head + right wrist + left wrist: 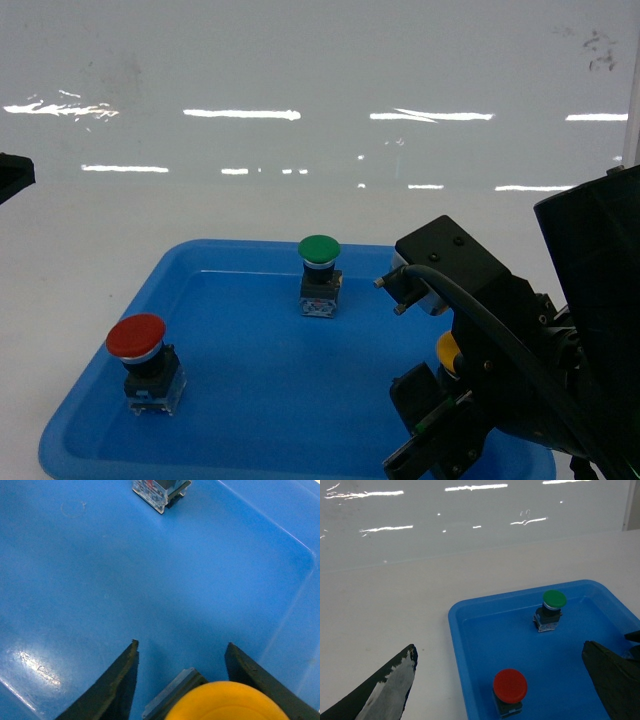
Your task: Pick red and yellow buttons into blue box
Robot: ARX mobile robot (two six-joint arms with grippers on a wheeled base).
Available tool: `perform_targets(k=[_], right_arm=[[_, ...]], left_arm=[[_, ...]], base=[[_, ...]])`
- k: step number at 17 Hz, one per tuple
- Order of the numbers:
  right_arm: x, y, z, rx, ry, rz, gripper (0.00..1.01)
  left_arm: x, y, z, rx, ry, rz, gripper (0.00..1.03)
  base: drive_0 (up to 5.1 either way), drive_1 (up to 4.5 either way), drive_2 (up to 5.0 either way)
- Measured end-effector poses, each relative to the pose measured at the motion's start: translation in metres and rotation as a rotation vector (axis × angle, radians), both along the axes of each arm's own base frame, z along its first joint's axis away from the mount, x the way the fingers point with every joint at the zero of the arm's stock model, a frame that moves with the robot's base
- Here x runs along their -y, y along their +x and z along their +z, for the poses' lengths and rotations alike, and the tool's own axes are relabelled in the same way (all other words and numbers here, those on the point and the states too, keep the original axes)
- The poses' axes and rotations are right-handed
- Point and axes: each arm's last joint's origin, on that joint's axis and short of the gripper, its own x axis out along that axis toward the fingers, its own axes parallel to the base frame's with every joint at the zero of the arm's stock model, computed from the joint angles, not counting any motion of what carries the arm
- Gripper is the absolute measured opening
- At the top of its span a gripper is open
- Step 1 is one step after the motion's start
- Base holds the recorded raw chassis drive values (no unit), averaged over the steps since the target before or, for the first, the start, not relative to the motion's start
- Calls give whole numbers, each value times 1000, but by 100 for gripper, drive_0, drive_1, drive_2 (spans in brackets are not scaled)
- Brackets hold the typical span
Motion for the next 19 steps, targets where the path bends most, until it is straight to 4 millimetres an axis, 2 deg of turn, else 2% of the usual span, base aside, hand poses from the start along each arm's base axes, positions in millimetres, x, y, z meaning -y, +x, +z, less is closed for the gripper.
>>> perform_targets(k=[2,5,8,10,12,14,16,19], right_arm=[[1,-1,-1,9,-7,-13,37],[6,-8,1,70,-6,-46,37],[18,-16,27,199,50,-78,36],[37,-26,52,328,69,-135,36],[61,-45,71,449,48,-203,34],[78,-67,82,518,38,-250,30],[99,-101,87,575,43,-326,30],[118,-121,86,592,70,-447,30]], left_arm=[[0,0,0,0,0,0,98],[0,0,0,1,0,0,98],[0,0,0,0,0,0,98],[0,0,0,0,0,0,98],[0,0,0,0,0,0,98],[0,0,0,0,0,0,98],[0,0,0,0,0,0,98],[0,0,0,0,0,0,98]], base=[[0,0,0],[0,0,0],[0,0,0],[0,0,0],[0,0,0],[0,0,0],[0,0,0],[0,0,0]])
